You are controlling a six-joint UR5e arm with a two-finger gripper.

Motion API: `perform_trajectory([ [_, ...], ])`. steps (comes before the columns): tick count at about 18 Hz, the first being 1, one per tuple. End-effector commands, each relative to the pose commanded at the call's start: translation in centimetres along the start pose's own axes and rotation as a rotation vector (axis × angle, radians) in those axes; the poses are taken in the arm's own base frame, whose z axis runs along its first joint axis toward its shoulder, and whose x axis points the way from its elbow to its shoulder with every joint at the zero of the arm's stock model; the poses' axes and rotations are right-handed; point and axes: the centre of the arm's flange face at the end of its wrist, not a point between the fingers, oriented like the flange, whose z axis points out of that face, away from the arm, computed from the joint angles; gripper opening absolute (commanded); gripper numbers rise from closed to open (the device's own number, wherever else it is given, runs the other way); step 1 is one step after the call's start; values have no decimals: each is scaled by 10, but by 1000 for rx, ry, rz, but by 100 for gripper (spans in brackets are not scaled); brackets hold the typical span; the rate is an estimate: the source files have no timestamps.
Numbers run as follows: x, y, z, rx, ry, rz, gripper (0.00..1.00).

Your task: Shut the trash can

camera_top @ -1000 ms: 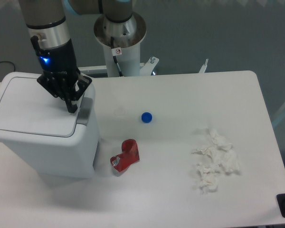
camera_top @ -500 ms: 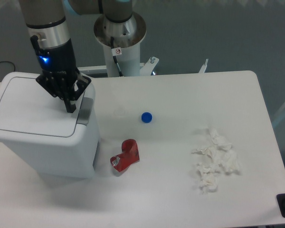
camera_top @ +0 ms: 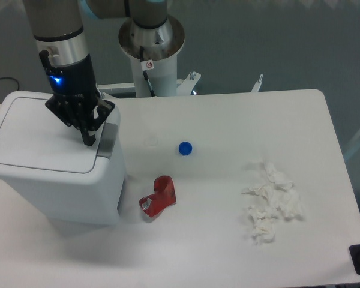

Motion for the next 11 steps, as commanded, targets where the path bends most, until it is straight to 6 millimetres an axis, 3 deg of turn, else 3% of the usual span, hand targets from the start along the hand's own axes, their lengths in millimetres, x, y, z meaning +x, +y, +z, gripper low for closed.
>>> perform_trajectory([
  [5,-1,0,-1,2,0,2,0],
  [7,-3,-2,-11,21,-4,-3,0],
  [8,-4,-4,-19,39,-2,-5,20],
  [9,-6,-8,-28,61,6,-6,49],
  [10,-8,-10,-34,73,1,-8,86],
  [11,-11,-11,-38,77,-16,-10,100],
])
